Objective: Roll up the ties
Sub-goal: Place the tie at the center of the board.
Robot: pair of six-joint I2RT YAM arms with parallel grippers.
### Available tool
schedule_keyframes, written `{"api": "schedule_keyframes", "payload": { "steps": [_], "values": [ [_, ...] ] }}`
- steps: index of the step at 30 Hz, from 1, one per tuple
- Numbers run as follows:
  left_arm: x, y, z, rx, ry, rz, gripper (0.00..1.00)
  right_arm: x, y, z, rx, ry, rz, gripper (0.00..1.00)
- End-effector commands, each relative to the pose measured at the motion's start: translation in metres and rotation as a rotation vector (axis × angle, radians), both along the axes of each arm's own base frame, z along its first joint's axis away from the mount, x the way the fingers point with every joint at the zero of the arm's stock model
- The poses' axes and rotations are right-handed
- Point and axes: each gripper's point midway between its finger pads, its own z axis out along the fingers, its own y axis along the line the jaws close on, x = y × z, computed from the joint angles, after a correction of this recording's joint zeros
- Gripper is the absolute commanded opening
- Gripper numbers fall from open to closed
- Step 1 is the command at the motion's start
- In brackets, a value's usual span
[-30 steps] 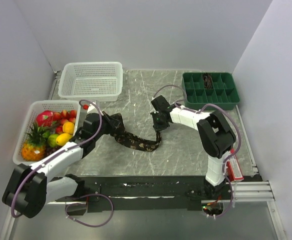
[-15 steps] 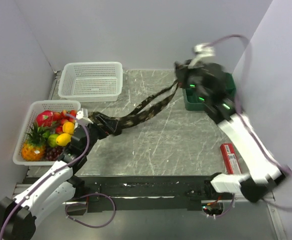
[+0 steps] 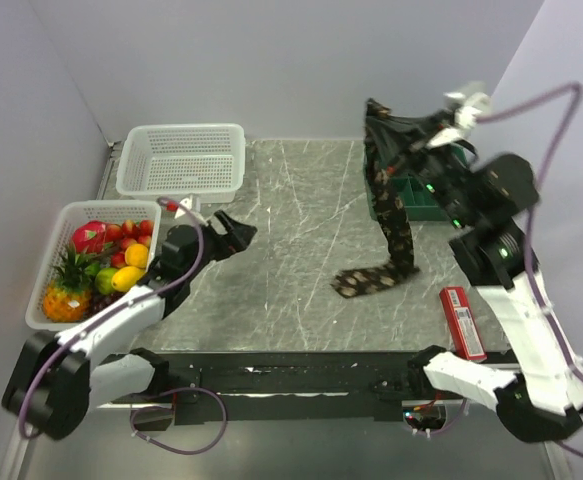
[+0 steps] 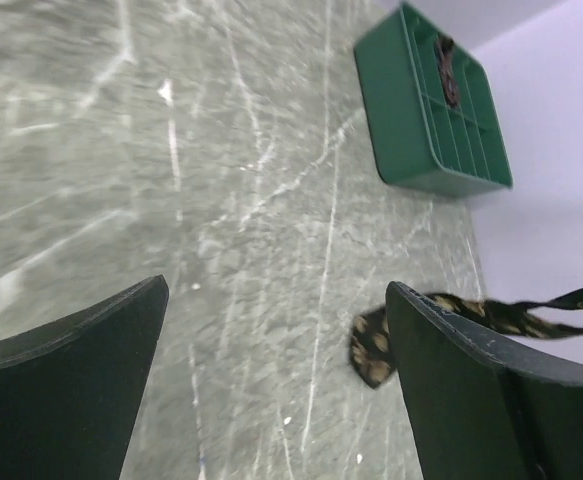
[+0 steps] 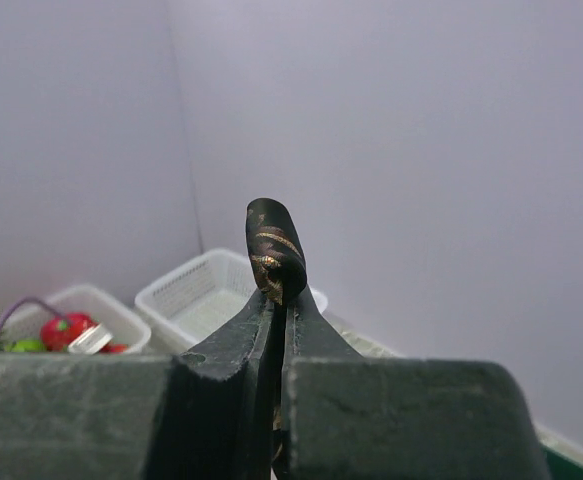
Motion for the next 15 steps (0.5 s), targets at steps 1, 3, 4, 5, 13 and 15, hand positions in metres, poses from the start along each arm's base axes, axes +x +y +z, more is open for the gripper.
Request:
{"api": "schedule_keyframes", "payload": {
  "steps": [1, 3, 4, 5, 13, 15],
  "values": [
    [0.013, -0.030, 0.043, -0.070, -0.113, -0.120, 0.96, -0.004, 0.018, 0.026, -0.041, -0.063, 0.089, 0.00],
    [0.016, -0.028, 0.053, -0.079, -0.134, -0.105, 0.96, -0.007, 0.030, 0.044, -0.051, -0.099, 0.152, 0.00],
    [0.016, -0.028, 0.058, -0.087, -0.140, -0.103, 0.96, -0.010, 0.035, 0.049, -0.043, -0.100, 0.188, 0.00],
    [0.016, -0.027, 0.069, -0.096, -0.161, -0.103, 0.96, -0.025, 0.040, 0.068, -0.046, -0.152, 0.250, 0.00],
    [0.013, 0.013, 0.105, -0.028, -0.242, 0.013, 0.96, -0.065, 0.094, 0.120, -0.007, -0.206, 0.721, 0.00],
    [0.015, 0.023, 0.105, -0.012, -0.242, 0.034, 0.96, -0.075, 0.094, 0.130, 0.009, -0.233, 0.759, 0.00]
  ]
}}
